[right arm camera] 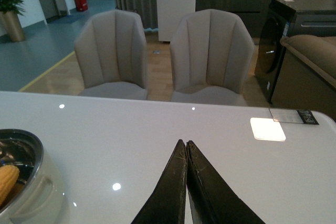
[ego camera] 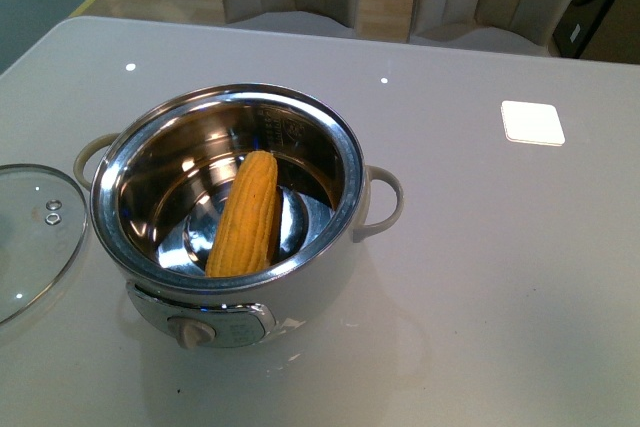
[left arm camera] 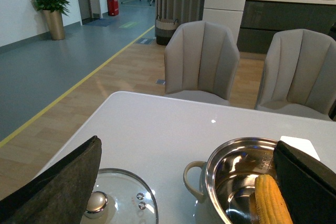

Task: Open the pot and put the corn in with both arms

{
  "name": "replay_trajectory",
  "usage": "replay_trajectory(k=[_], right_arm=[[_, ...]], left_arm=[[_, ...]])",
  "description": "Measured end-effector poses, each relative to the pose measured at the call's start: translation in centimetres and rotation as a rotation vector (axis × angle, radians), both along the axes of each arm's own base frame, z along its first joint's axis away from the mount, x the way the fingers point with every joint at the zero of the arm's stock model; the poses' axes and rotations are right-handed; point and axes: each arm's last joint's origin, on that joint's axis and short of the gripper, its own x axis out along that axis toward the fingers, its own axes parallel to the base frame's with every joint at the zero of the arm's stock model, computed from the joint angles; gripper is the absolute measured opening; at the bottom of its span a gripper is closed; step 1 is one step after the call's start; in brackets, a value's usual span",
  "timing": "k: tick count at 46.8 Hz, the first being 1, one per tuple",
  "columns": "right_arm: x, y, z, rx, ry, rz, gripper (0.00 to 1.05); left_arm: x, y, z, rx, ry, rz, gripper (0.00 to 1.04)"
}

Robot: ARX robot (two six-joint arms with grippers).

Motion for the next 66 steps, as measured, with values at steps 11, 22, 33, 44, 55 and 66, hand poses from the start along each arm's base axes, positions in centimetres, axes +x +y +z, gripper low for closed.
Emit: replay_trajectory(k=[11,22,33,44,55,66], right_arm=[[-1.07,-0.01,-0.29,0.000,0.006,-0.002,0.02],[-1.08,-0.01,-0.28,-0.002,0.005,-0.002,0.15],[-1.08,-0.01,-0.28,-0.002,0.005,-0.002,0.65],[-1.08,-0.01,-0.28,-0.001,0.005,-0.002,0.97],[-1.08,-0.01,-0.28,-0.002,0.005,-0.002,0.96],[-1.08,-0.01,-0.28,-0.002,0.005,-0.002,0.96]], left_arm=[[0.00,0.00,0.00,0.000,0.000,0.000,0.98],[0.00,0.00,0.00,0.000,0.000,0.000,0.98],[0.00,0.00,0.00,0.000,0.000,0.000,0.98],[0.00,0.00,0.00,0.000,0.000,0.000,0.98],[0.00,0.00,0.00,0.000,0.000,0.000,0.98],[0.00,0.00,0.00,0.000,0.000,0.000,0.98]])
